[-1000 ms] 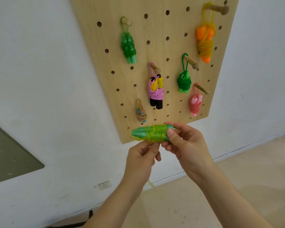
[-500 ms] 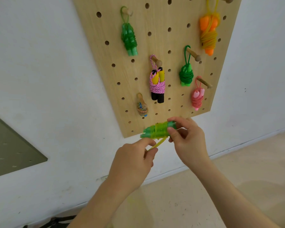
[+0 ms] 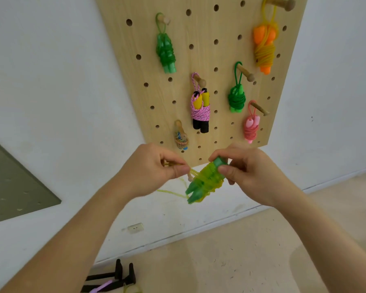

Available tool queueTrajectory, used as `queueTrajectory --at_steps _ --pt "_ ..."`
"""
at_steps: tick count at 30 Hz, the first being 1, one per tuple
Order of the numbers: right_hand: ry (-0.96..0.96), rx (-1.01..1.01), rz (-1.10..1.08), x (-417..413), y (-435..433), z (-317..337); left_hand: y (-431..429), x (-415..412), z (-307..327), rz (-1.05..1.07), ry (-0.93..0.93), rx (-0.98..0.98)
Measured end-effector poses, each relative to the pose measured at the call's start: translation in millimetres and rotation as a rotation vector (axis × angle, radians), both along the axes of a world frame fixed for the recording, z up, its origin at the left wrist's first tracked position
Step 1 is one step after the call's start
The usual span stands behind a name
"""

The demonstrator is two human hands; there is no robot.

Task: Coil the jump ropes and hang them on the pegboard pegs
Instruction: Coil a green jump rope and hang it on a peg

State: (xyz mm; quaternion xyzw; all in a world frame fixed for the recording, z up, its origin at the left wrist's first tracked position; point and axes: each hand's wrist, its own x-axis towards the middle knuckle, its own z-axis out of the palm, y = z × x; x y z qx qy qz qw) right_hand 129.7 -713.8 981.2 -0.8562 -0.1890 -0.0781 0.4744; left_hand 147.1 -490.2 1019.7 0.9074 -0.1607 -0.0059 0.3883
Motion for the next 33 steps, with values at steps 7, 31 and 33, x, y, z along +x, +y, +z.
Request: queueTrajectory --at_steps 7,31,33 --pt "0.212 0.494 0.237 -8.1 -18.7 14.6 -26.9 -6.1 -5.8 -0.148 0.359 -0.493" --pt "0.342 0.952 0.275 25.7 89.3 13.4 49.9 10.2 -40.1 0.055 0.466 -0.857" --pt "0.306 0.993 0.109 28.0 104.4 10.5 55.0 1.4 -49.7 0.123 0.339 -0.765"
